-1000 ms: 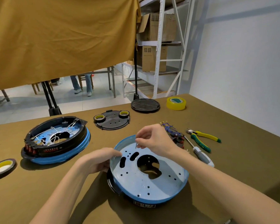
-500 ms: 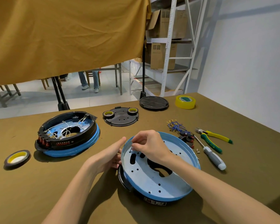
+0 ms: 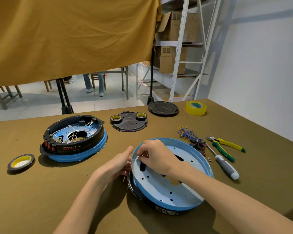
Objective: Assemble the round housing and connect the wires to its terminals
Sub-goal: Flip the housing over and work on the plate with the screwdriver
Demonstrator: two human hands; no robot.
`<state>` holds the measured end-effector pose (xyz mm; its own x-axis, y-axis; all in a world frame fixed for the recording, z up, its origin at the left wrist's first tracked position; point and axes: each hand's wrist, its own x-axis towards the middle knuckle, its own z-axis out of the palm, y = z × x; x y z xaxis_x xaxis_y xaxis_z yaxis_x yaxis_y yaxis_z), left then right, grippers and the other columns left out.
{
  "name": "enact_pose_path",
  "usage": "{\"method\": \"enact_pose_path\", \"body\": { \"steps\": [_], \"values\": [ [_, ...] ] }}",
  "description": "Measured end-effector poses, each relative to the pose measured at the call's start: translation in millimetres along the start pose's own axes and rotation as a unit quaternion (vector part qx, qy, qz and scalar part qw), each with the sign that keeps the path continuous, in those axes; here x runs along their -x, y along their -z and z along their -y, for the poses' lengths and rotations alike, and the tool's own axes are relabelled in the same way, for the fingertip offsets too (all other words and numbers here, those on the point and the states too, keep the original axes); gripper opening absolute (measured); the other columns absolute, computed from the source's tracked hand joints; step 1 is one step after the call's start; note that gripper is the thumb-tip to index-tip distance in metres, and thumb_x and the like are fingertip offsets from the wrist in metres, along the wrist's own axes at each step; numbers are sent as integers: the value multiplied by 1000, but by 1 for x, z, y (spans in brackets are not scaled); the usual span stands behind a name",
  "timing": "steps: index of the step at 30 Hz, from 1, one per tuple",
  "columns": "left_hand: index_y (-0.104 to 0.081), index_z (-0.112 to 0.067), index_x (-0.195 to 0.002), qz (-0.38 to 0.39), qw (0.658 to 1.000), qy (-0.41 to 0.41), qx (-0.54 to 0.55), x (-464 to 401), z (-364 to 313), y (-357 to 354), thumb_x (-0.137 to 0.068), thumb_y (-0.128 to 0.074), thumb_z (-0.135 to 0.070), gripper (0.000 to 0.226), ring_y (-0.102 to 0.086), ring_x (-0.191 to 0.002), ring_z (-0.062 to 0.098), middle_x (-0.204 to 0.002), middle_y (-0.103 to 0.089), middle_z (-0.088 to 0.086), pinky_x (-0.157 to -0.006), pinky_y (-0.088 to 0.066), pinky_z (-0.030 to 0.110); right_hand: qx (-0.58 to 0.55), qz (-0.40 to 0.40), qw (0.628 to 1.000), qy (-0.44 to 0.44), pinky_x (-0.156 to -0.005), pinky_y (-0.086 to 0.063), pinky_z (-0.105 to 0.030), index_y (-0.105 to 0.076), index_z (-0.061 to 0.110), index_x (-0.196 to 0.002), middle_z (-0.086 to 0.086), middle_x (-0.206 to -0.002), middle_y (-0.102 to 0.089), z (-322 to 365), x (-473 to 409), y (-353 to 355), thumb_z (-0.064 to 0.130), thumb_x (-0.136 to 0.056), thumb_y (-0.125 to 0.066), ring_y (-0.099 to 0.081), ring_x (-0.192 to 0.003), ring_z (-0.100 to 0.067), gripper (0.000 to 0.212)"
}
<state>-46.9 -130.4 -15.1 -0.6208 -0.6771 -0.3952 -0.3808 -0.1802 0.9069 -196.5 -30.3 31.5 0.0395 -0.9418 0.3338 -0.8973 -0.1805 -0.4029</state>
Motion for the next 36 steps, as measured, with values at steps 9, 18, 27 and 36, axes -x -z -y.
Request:
{"method": "enact_pose_path", "body": {
  "steps": [9,18,27,36],
  "values": [
    [-62,-15,-80,13,1000,8,-1,-1,-3,3,-108,-28,-57,61,-55,-68,14,-64,-63,-2,-66,-45,28,-38,50,996,-58,-64,-49,-20,-84,17,-94,10,-81,-70,0,-9,6,13,-88,-69,-61,-71,-8,16],
    [-60,-17,-75,17,1000,1,-10,-1,-3,3,-108,-27,-56,61,-54,-65,14,-59,-59,-3,-67,-45,27,11,44,997,-55,-73,-57,-36,-82,18,-93,4,-87,-75,6,-3,4,23,-91,-70,-65,-77,-12,14],
    [-60,-15,-76,9,1000,5,-21,4,-8,1,-109,-26,-55,62,-53,-68,15,-58,-56,-3,-70,-44,29,-8,61,997,-54,-75,-56,-38,-80,17,-95,3,-88,-72,-2,-5,8,17,-90,-68,-63,-79,-13,13],
    [-70,-10,-97,-1,999,7,-40,0,-6,-1,-108,-26,-55,64,-57,-71,16,-65,-62,-2,-66,-47,26,-7,106,992,-62,-62,-48,-27,-78,20,-96,6,-79,-64,-3,-15,11,19,-88,-67,-57,-72,-8,13]
  ]
}}
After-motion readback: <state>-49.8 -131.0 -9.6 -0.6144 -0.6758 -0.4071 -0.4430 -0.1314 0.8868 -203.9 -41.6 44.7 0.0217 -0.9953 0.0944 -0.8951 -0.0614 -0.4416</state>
